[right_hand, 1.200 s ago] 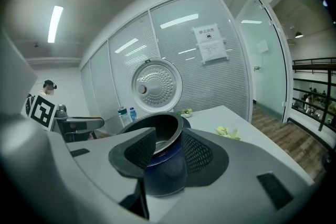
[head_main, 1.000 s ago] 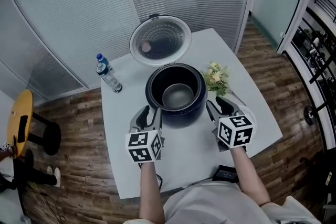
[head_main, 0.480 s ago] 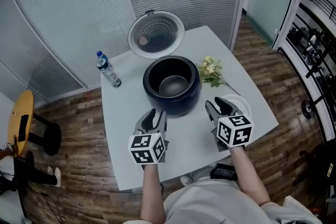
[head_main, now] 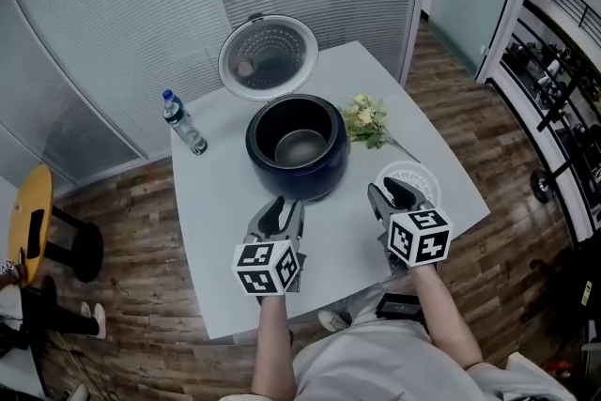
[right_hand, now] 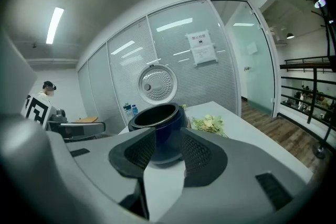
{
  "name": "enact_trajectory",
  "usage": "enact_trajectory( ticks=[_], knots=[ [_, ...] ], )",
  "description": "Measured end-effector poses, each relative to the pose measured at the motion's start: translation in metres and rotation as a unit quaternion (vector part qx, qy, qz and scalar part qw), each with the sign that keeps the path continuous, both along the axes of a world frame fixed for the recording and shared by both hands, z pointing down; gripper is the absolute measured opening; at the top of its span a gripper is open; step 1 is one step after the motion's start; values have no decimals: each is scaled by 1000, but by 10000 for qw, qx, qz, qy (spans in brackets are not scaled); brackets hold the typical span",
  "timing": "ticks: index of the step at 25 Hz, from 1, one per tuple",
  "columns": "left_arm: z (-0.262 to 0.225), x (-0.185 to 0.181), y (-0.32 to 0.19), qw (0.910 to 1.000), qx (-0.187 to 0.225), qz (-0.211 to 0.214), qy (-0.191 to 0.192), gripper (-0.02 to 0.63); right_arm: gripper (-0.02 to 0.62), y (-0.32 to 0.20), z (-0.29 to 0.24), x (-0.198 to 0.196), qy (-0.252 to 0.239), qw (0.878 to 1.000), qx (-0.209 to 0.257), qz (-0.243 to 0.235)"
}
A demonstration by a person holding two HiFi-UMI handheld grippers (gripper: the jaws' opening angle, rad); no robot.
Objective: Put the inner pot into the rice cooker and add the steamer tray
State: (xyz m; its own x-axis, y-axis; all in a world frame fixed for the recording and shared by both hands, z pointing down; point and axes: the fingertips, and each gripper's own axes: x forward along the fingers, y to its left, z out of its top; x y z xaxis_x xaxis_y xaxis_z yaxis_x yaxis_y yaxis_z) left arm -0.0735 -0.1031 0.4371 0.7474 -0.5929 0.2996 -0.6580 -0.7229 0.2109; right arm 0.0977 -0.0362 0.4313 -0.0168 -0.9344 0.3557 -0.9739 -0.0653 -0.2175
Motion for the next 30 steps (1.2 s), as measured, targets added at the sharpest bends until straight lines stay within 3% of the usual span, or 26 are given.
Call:
enact_trajectory(
  ticks=[6,16,30],
  knots=[
    [15,28,4,9995,-156,271,22,144,152,-2,22,20,-55,9997,-220,17],
    [56,87,5,9972,-690,286,96,144,152,8,73,87,-174,9959,-881,84],
    [117,159,18,9920,-1120,400,-427,144,152,43,136,179,-425,9877,-1433,467]
  ],
)
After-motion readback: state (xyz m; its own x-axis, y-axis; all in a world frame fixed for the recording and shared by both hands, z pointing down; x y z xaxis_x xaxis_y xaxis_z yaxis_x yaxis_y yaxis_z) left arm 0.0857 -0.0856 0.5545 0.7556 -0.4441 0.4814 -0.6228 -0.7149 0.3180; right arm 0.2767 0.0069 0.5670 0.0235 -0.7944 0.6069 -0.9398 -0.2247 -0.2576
